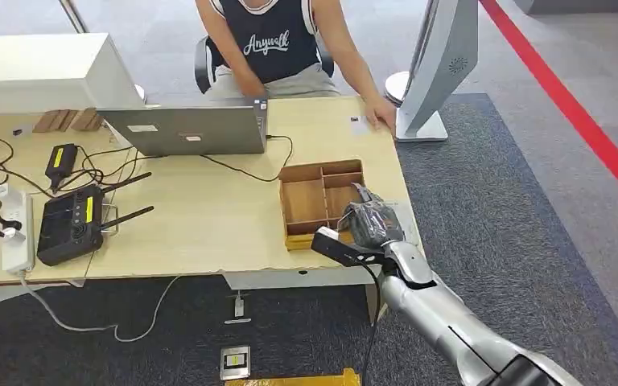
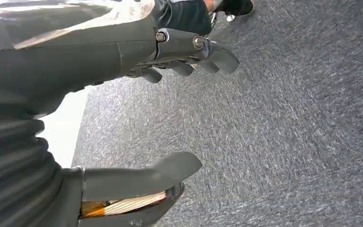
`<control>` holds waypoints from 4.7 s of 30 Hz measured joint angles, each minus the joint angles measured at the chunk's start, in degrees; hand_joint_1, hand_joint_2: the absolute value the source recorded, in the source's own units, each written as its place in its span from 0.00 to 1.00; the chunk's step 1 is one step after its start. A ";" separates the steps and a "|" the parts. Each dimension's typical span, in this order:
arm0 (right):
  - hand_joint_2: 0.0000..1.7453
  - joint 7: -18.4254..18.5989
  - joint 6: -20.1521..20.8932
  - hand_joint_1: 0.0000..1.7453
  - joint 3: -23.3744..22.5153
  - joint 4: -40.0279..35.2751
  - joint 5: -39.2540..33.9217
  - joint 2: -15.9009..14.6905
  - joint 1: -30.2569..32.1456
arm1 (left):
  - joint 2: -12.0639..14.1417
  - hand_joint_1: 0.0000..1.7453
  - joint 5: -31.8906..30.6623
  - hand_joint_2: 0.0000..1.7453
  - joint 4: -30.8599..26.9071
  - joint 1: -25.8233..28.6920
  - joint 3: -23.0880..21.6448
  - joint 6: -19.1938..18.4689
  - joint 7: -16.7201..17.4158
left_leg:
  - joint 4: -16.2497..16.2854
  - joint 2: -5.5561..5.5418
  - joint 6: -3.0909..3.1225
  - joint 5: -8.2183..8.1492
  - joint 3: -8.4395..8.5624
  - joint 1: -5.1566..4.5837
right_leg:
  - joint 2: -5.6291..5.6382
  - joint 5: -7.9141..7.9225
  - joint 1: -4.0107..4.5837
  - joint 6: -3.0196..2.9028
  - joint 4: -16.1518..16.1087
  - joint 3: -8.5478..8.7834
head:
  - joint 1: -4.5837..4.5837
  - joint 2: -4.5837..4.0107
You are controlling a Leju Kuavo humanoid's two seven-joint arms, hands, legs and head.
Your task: Pass the card to the sensor for recognition and then transmit it.
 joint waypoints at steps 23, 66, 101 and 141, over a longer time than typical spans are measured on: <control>1.00 6.80 -0.68 1.00 -2.80 -15.85 3.43 -2.43 -5.45 | -0.11 0.00 -0.02 1.00 0.00 -0.31 -0.22 -0.02 -0.79 | 0.02 0.01 0.00 0.02 0.04 -0.01 | 0.00 0.07 -0.01 -0.02 0.01 0.00 | 0.00 0.00; 1.00 7.37 8.68 1.00 0.20 6.51 4.55 8.94 -31.47 | -0.26 0.00 0.74 1.00 -0.09 -1.90 -5.51 -1.84 0.48 | 0.00 -0.01 -0.03 0.04 -0.06 0.01 | -0.01 0.08 0.01 -0.04 0.05 -0.04 | 0.02 0.00; 1.00 3.48 -1.76 0.00 1.16 18.75 4.80 9.88 -32.84 | -0.04 0.00 2.56 1.00 -0.09 -0.48 -5.92 -0.39 0.00 | 0.02 0.01 -0.03 0.04 0.00 0.01 | 0.00 0.08 0.01 -0.04 0.03 -0.06 | 0.02 0.00; 1.00 19.52 -16.22 0.00 -24.13 8.57 -9.11 -27.47 8.54 | -1.07 0.00 7.98 1.00 -0.04 0.44 1.36 2.21 3.63 | 0.06 -0.13 0.12 -0.33 0.14 0.00 | -0.05 -0.13 0.00 0.07 -0.18 0.20 | 0.09 0.00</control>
